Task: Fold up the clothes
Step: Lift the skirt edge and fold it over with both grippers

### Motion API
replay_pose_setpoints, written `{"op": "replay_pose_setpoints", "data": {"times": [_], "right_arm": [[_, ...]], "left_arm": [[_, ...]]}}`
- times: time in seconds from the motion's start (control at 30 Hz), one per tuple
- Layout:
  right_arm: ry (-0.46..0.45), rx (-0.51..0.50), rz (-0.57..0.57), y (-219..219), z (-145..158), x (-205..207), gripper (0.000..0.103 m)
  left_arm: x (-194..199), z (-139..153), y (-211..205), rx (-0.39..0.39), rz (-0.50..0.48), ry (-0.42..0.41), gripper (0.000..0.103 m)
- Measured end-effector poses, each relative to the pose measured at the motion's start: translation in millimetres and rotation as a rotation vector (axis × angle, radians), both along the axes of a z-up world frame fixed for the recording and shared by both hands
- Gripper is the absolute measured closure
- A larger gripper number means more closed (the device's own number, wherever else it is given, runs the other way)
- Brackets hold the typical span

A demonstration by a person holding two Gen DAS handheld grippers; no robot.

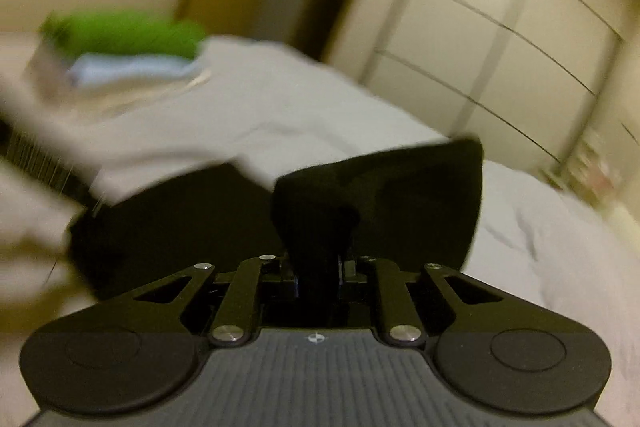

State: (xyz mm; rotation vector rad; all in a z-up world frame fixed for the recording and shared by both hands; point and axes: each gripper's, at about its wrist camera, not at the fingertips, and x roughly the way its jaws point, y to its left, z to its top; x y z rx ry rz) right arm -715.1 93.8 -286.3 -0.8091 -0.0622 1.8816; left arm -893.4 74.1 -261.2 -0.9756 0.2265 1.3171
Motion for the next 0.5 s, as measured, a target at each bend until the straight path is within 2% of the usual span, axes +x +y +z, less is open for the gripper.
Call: {"op": "replay_pose_setpoints", "data": {"times": [0.07, 0.1, 0.13, 0.17, 0.2, 0.27, 0.3, 0.37, 0.43, 0.5], "right_arm": [[-0.040, -0.056, 0.042, -2.9, -16.4, -9.0, 0.075], [-0.049, -0.060, 0.066, -6.8, -19.0, -9.4, 0.073], [-0.057, -0.060, 0.090, -11.0, -20.8, -9.3, 0.063], [-0.064, -0.060, 0.114, -15.3, -22.6, -9.2, 0.058], [-0.072, -0.060, 0.138, -19.5, -24.3, -9.1, 0.057], [-0.044, -0.089, 0.175, -23.8, -20.5, 1.9, 0.048], [-0.012, -0.109, 0.183, -25.7, -16.5, 9.5, 0.045], [0.095, -0.165, 0.191, -29.3, -4.8, 31.3, 0.027], [0.226, -0.205, 0.168, -30.3, 8.6, 57.6, 0.026], [0.387, -0.223, 0.105, -28.0, 24.0, 89.1, 0.031]], "left_arm": [[-1.7, -1.7, -2.2, -0.006, 0.002, -0.021, 0.084], [-2.3, -2.1, -2.5, -0.008, 0.001, -0.030, 0.084], [-2.0, -2.1, -2.9, -0.009, -0.001, -0.038, 0.084], [-1.8, -2.2, -2.7, -0.010, -0.001, -0.044, 0.084], [-1.8, -2.4, -2.2, -0.012, -0.001, -0.049, 0.084], [-2.1, -4.6, -0.9, -0.016, 0.003, -0.050, 0.084], [-2.0, -5.4, -0.7, -0.019, 0.005, -0.051, 0.084], [-1.3, -6.4, -1.0, -0.024, 0.008, -0.053, 0.084], [0.1, -4.5, -1.7, -0.025, 0.005, -0.051, 0.084], [0.9, -1.6, -2.6, -0.020, -0.001, -0.043, 0.082]]}}
